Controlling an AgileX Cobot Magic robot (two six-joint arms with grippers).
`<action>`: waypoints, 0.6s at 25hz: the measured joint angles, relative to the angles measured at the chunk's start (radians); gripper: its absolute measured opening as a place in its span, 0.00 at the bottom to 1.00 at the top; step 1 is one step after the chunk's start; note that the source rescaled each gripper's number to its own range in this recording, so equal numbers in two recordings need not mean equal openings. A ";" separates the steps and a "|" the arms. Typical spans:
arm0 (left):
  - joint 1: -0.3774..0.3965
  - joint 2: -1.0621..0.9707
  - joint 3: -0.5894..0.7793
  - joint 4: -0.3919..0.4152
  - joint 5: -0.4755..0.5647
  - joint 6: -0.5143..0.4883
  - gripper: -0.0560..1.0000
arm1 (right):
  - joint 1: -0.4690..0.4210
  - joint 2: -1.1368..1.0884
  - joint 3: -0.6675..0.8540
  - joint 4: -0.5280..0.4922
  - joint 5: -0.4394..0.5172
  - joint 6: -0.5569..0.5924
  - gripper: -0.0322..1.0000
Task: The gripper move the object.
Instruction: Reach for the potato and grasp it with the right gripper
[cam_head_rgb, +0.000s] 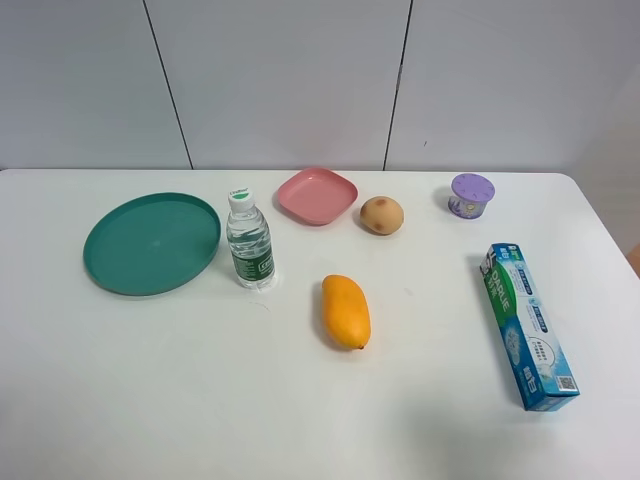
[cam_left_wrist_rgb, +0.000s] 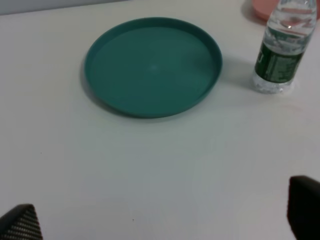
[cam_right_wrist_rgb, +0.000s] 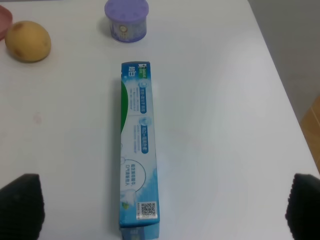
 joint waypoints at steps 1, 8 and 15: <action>0.000 0.000 0.000 0.000 0.000 0.000 1.00 | 0.000 0.000 0.000 0.000 0.000 0.000 0.97; 0.000 0.000 0.000 0.000 0.000 0.000 1.00 | 0.000 0.000 0.000 0.000 0.000 0.000 0.97; 0.000 0.000 0.000 0.000 0.000 0.000 1.00 | 0.000 0.000 0.000 0.000 0.000 0.000 0.97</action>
